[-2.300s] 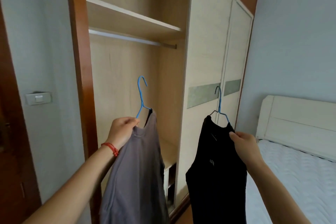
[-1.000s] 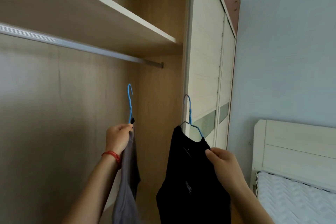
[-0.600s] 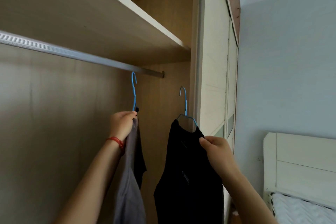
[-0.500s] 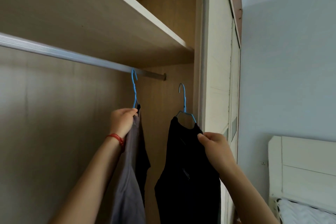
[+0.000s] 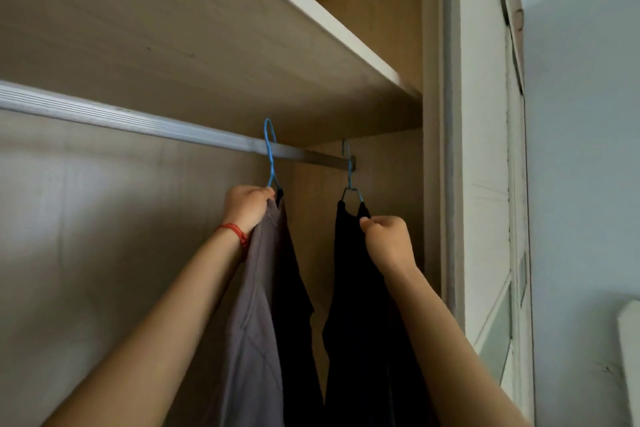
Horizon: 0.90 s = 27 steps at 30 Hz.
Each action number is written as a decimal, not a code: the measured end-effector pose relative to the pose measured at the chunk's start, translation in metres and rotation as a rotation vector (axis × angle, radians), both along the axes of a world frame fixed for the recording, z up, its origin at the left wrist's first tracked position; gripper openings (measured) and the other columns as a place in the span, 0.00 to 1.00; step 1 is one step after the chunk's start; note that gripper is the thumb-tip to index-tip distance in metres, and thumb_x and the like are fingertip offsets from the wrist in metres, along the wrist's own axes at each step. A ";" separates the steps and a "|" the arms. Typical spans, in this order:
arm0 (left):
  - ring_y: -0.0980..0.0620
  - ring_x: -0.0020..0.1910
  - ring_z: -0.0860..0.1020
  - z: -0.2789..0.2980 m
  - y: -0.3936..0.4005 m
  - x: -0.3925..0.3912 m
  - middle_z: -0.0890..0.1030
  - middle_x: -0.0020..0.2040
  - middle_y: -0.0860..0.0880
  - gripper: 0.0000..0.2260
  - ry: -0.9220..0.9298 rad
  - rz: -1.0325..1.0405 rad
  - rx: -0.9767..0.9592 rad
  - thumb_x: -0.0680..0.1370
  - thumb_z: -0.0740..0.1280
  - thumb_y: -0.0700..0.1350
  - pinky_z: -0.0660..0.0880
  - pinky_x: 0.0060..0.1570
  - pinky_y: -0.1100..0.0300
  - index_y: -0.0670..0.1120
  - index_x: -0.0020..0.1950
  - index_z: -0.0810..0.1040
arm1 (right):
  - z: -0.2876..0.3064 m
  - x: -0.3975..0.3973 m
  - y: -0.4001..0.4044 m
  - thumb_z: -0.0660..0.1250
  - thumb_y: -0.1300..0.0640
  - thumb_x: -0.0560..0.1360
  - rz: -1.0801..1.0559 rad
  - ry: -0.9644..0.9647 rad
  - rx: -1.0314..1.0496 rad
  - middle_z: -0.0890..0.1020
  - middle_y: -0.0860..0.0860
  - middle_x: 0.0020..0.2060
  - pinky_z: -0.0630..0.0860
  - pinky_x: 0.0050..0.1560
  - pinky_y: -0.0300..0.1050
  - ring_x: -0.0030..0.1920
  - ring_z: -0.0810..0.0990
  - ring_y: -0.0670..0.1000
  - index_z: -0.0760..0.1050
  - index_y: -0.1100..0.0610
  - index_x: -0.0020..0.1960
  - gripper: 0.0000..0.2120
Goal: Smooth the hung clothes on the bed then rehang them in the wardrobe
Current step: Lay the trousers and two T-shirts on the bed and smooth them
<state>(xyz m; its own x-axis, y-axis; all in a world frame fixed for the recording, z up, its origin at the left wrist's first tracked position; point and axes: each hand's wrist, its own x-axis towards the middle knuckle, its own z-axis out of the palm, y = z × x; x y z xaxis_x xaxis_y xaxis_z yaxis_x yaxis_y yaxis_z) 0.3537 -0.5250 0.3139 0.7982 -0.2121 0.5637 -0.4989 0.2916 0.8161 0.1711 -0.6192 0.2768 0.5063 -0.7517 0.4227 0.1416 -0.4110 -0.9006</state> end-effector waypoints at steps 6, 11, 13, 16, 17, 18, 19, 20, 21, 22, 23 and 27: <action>0.65 0.16 0.69 0.010 -0.025 0.025 0.71 0.13 0.57 0.22 0.028 0.021 -0.013 0.72 0.67 0.33 0.64 0.20 0.73 0.45 0.17 0.76 | 0.028 0.052 -0.028 0.57 0.58 0.79 0.077 0.020 0.035 0.68 0.52 0.29 0.62 0.29 0.41 0.27 0.66 0.48 0.72 0.66 0.60 0.15; 0.65 0.13 0.67 0.005 -0.036 0.035 0.70 0.12 0.56 0.19 0.029 0.120 -0.024 0.71 0.69 0.34 0.63 0.17 0.72 0.47 0.21 0.74 | 0.039 0.081 -0.044 0.56 0.58 0.80 0.111 0.012 0.113 0.72 0.52 0.37 0.68 0.41 0.43 0.39 0.72 0.49 0.71 0.63 0.59 0.12; 0.65 0.13 0.68 0.000 -0.039 0.041 0.70 0.12 0.56 0.23 0.032 0.145 0.009 0.71 0.69 0.34 0.63 0.18 0.72 0.44 0.16 0.73 | 0.040 0.090 -0.049 0.56 0.59 0.80 0.138 0.018 0.142 0.77 0.56 0.46 0.72 0.49 0.47 0.49 0.76 0.54 0.70 0.63 0.62 0.14; 0.63 0.19 0.72 -0.011 -0.040 0.044 0.71 0.13 0.57 0.17 0.042 0.162 0.025 0.71 0.68 0.34 0.66 0.22 0.72 0.48 0.24 0.76 | 0.031 0.100 -0.051 0.56 0.58 0.80 0.152 0.071 0.158 0.75 0.62 0.60 0.71 0.61 0.51 0.60 0.75 0.59 0.69 0.65 0.64 0.16; 0.60 0.22 0.73 -0.015 -0.040 0.044 0.71 0.13 0.57 0.14 0.049 0.165 0.022 0.71 0.68 0.33 0.68 0.24 0.71 0.46 0.28 0.77 | 0.026 0.103 -0.052 0.56 0.58 0.80 0.165 0.097 0.171 0.75 0.61 0.60 0.72 0.60 0.50 0.60 0.75 0.57 0.69 0.64 0.64 0.15; 0.60 0.23 0.73 -0.018 -0.040 0.043 0.71 0.13 0.58 0.11 0.062 0.161 0.014 0.71 0.68 0.33 0.68 0.25 0.70 0.44 0.30 0.78 | 0.022 0.106 -0.054 0.56 0.57 0.80 0.182 0.118 0.186 0.76 0.58 0.59 0.71 0.56 0.48 0.59 0.75 0.56 0.69 0.63 0.63 0.15; 0.62 0.20 0.72 -0.020 -0.039 0.042 0.71 0.13 0.57 0.11 0.072 0.157 0.007 0.71 0.68 0.33 0.68 0.25 0.71 0.44 0.30 0.78 | 0.018 0.109 -0.056 0.55 0.57 0.80 0.197 0.132 0.197 0.76 0.56 0.55 0.70 0.53 0.47 0.56 0.76 0.54 0.69 0.62 0.63 0.14; 0.64 0.17 0.71 -0.022 -0.038 0.040 0.71 0.13 0.57 0.13 0.077 0.152 0.000 0.71 0.68 0.32 0.68 0.23 0.72 0.45 0.28 0.77 | 0.014 0.110 -0.058 0.55 0.56 0.80 0.205 0.130 0.192 0.75 0.54 0.49 0.69 0.49 0.45 0.51 0.76 0.52 0.69 0.62 0.63 0.14; 0.64 0.15 0.70 -0.023 -0.038 0.038 0.71 0.13 0.57 0.16 0.077 0.150 -0.004 0.71 0.68 0.32 0.67 0.22 0.73 0.46 0.25 0.77 | 0.012 0.111 -0.061 0.55 0.56 0.80 0.197 0.125 0.173 0.74 0.53 0.44 0.69 0.46 0.44 0.45 0.75 0.50 0.69 0.62 0.61 0.13; 0.65 0.15 0.70 -0.023 -0.036 0.037 0.71 0.13 0.57 0.16 0.075 0.153 0.000 0.71 0.68 0.32 0.68 0.23 0.72 0.46 0.24 0.77 | 0.010 0.111 -0.062 0.55 0.56 0.81 0.180 0.122 0.138 0.74 0.52 0.41 0.69 0.44 0.43 0.41 0.74 0.49 0.70 0.62 0.59 0.13; 0.65 0.16 0.70 -0.022 -0.033 0.032 0.71 0.13 0.57 0.14 0.072 0.159 0.000 0.71 0.68 0.32 0.69 0.25 0.70 0.44 0.26 0.78 | 0.009 0.109 -0.063 0.55 0.56 0.80 0.160 0.127 0.092 0.75 0.53 0.41 0.69 0.43 0.43 0.40 0.74 0.49 0.71 0.62 0.59 0.13; 0.56 0.30 0.76 -0.021 -0.016 0.014 0.79 0.24 0.53 0.05 0.081 0.137 -0.007 0.74 0.67 0.36 0.67 0.22 0.74 0.35 0.44 0.81 | 0.005 0.085 -0.057 0.58 0.58 0.79 0.059 0.149 -0.075 0.78 0.54 0.49 0.73 0.46 0.45 0.48 0.77 0.52 0.75 0.59 0.59 0.12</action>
